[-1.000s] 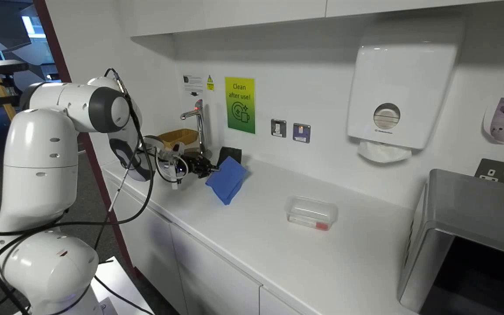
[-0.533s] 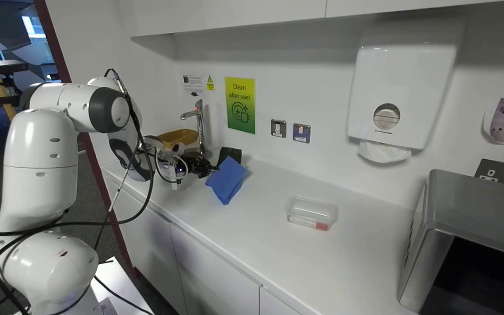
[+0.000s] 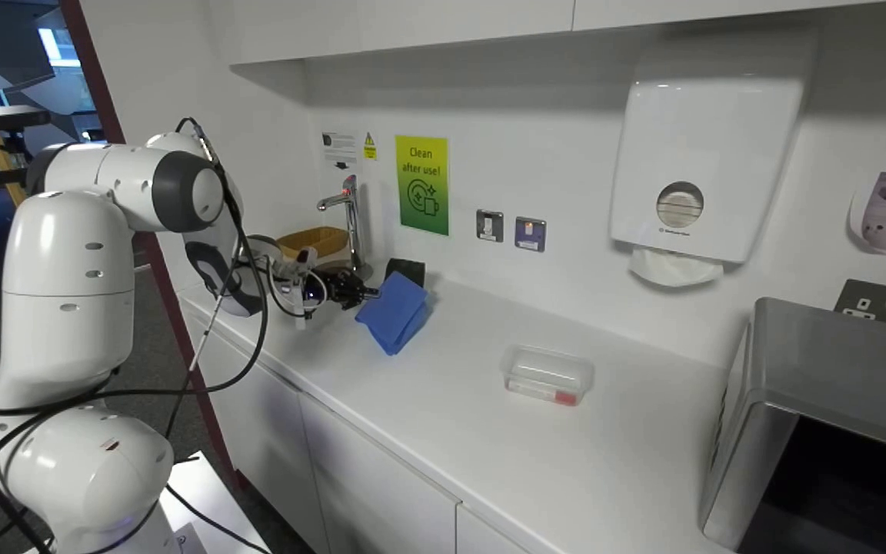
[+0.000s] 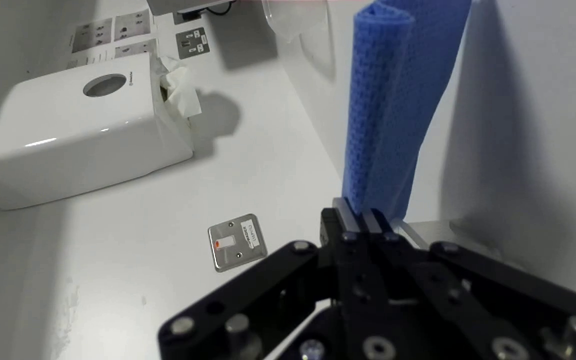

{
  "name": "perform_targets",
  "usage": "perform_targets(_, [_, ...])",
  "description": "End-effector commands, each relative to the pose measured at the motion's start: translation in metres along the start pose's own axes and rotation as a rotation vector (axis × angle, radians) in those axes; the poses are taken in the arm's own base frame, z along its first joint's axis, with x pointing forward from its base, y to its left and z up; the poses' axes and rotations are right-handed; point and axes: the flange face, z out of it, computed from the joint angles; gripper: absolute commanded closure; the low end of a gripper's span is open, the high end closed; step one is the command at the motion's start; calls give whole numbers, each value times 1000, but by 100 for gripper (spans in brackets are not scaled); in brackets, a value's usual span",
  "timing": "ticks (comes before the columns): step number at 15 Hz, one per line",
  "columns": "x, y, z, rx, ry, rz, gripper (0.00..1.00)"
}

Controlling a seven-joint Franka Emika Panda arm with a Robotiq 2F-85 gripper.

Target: Put the blue paper in the left bowl

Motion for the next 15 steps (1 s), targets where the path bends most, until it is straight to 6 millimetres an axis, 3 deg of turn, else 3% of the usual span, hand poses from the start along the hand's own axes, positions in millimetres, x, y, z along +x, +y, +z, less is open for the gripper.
perform_targets(1, [-6,26,-13,-8,33,-27,99])
perform_targets(7, [-6,45,-40,38,125,-12,99])
perform_targets(11, [-4,56,-63,167,197,-4,99])
perform_targets(15, [-4,63,-72,347,196,-48,99])
